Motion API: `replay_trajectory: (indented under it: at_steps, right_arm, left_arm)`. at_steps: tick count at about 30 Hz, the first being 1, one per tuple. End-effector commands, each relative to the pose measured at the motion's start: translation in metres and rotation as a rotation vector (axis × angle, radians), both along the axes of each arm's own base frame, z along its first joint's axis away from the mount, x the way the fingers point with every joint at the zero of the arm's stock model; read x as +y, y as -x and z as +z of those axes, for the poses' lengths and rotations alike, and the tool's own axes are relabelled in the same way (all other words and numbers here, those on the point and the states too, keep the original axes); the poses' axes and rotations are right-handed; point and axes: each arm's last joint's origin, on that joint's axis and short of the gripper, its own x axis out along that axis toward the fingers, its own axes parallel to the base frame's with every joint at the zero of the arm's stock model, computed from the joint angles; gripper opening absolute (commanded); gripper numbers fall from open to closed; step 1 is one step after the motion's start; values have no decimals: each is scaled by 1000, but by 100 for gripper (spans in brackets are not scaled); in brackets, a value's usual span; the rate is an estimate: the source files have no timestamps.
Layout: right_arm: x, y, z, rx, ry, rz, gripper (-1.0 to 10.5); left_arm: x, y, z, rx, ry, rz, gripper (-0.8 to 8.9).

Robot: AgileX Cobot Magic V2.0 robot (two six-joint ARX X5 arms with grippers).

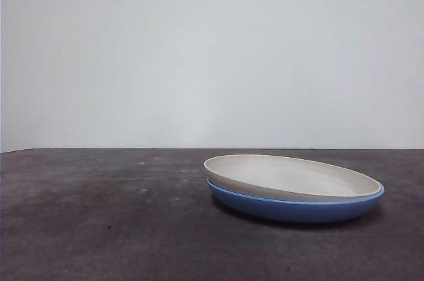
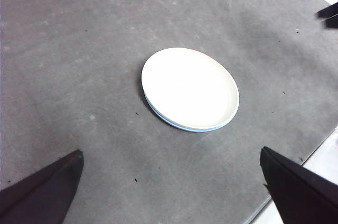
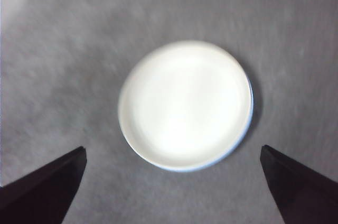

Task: Pick up the white plate, put it on the blue plate, put it on desk

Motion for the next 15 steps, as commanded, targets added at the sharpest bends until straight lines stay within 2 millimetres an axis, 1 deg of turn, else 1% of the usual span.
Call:
replay_trajectory:
  at_steps: [1,4,8,13,15]
  right_arm:
    - [6,-25,-12,98,12,0,583]
    - [11,-50,-32,211,44,10,583]
    - [16,-79,-58,334,85,34,583]
    - [22,-109,-85,405,113,55,583]
    - [24,-118,-91,415,117,58,583]
  left_arm:
    - [0,1,3,-14,15,0,564]
    - [1,3,4,-21,20,0,564]
    - [3,5,5,-28,25,0,564]
    - [4,7,6,-34,29,0,564]
    - [5,8,6,-37,31,0,564]
